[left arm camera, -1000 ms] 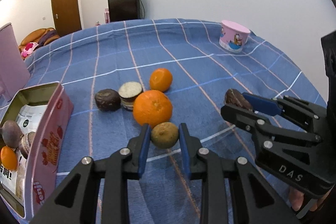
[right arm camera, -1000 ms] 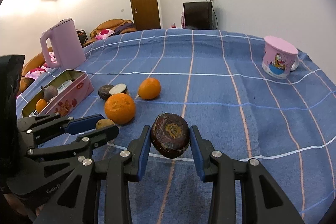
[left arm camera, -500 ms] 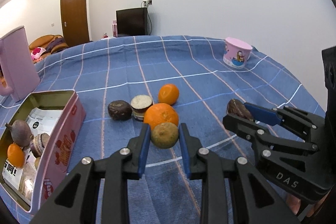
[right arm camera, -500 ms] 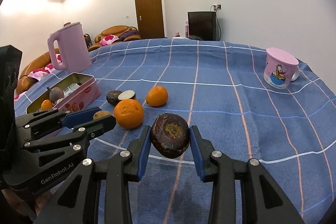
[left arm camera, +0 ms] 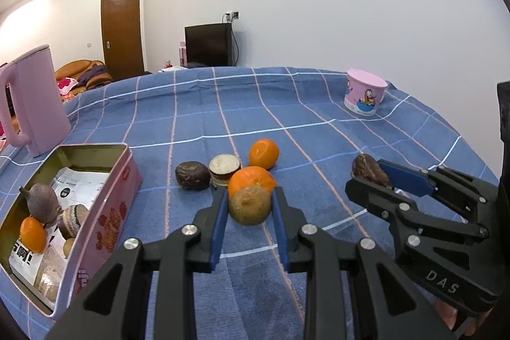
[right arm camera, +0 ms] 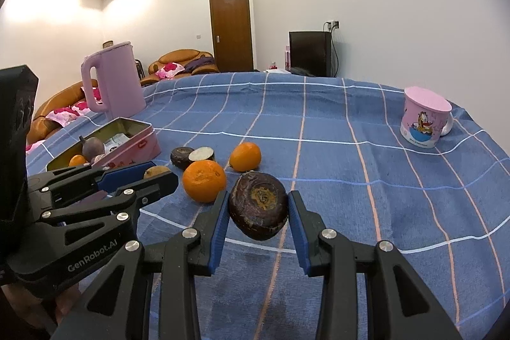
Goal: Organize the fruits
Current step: 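Carry the kiwi in the left gripper to the tin while the right carries the dark fruit there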
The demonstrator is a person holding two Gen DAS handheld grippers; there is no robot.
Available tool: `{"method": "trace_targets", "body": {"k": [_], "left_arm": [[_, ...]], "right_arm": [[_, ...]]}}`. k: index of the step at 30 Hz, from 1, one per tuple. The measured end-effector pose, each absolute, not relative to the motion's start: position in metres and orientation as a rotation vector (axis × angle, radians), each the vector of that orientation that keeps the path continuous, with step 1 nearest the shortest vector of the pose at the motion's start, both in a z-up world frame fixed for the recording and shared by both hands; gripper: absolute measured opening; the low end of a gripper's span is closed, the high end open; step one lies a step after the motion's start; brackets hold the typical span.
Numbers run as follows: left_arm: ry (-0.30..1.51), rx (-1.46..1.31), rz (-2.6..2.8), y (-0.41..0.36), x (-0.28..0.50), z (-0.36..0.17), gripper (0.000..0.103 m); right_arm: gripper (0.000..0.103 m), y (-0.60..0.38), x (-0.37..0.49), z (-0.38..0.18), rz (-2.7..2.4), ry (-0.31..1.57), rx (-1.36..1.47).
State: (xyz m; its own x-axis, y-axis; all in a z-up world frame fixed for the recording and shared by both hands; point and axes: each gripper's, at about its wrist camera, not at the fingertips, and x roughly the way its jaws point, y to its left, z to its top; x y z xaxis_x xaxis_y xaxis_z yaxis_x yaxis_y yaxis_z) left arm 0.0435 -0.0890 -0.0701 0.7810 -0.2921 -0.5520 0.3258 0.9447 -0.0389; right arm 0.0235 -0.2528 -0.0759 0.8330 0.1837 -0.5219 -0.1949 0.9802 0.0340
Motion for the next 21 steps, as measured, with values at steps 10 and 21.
{"method": "trace_targets", "body": {"k": [10,21], "left_arm": [[0.537,0.057,-0.322,-0.086,0.035,-0.065,0.029],[0.497,0.058,-0.315,-0.086,0.027,-0.062,0.029]], "right_arm": [[0.039,-0.252,0.018,-0.075,0.207,0.520,-0.024],[0.039,-0.252,0.013,-0.073,0.208,0.488,-0.032]]}}
